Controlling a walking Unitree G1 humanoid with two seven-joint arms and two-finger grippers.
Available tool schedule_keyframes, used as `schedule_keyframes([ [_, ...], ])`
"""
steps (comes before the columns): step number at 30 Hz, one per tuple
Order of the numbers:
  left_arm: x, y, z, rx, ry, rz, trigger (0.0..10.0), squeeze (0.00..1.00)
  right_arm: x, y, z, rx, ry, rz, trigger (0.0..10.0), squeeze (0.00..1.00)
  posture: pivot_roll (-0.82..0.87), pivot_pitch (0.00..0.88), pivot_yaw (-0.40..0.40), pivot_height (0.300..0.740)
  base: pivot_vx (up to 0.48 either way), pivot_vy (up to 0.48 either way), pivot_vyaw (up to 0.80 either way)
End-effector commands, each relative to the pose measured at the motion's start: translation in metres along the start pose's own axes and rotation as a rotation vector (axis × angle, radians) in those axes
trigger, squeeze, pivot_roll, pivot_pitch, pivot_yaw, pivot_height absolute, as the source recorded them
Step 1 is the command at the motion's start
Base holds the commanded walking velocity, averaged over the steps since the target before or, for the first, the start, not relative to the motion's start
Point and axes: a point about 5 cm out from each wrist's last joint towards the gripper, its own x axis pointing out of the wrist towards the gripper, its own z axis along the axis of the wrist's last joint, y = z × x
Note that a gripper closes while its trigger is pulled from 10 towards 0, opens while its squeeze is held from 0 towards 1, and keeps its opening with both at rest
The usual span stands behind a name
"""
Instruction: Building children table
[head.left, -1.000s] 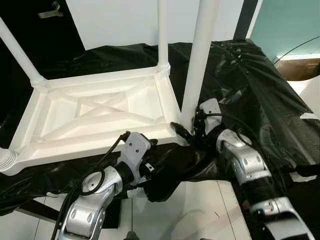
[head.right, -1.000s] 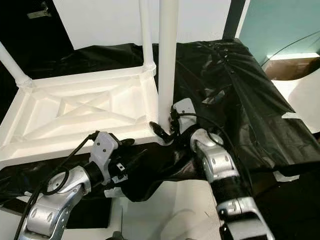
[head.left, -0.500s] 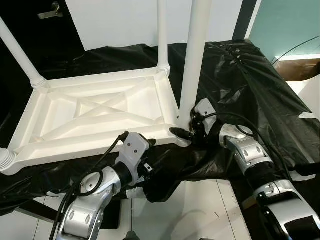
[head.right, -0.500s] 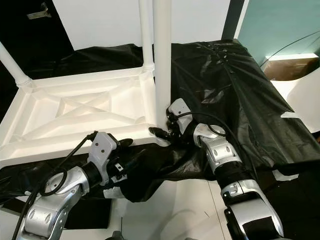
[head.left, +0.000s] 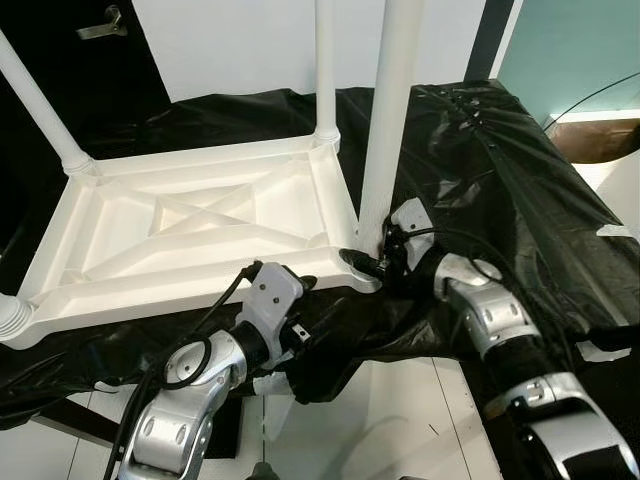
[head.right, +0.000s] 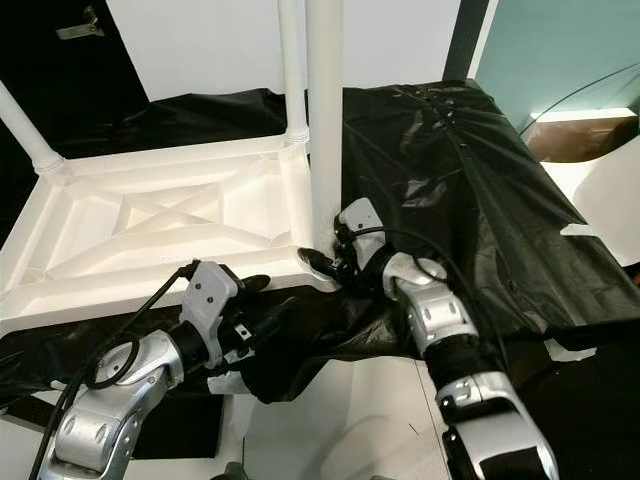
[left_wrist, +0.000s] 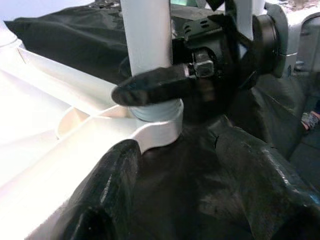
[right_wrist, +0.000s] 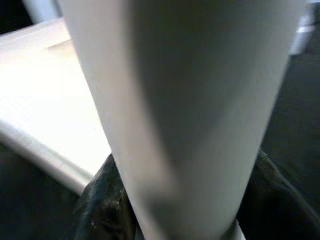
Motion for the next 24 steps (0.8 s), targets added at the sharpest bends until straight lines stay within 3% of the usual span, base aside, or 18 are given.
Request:
schedule_keyframes([
  [1,0.0,0.002,-0.001,0.004,0.006,0.051,10.0,0.0,-0.009,-0.005,-0.024,0.065,0.116,-0.144,10.0,0.0,0.03,0.052,0.011,0.74,0.0,0.0,0.0],
  [5,0.0,0.002,-0.001,0.003,0.007,0.048,10.0,0.0,-0.011,0.003,-0.026,0.083,0.119,-0.207,10.0,0.0,0.03,0.059,0.017,0.74,0.0,0.0,0.0],
  [12,-0.003,0.004,0.0,0.0,0.019,0.024,10.0,0.0,-0.019,0.024,-0.032,0.176,0.12,-0.491,10.0,0.0,0.02,0.079,0.06,0.74,0.0,0.0,0.0],
  [22,-0.005,0.009,0.001,0.011,0.03,0.019,10.0,0.0,-0.023,0.037,-0.019,0.172,0.06,-0.486,10.0,0.0,0.01,0.095,0.089,0.74,0.0,0.0,0.0],
  [23,-0.005,0.01,0.002,0.013,0.029,0.02,10.0,0.0,-0.023,0.037,-0.016,0.163,0.048,-0.481,10.0,0.63,0.01,0.095,0.089,0.74,0.0,0.0,0.0],
  [24,-0.005,0.011,0.003,0.013,0.028,0.021,10.0,0.0,-0.024,0.035,-0.013,0.159,0.032,-0.471,10.0,1.0,0.01,0.104,0.09,0.74,0.0,0.0,0.0],
])
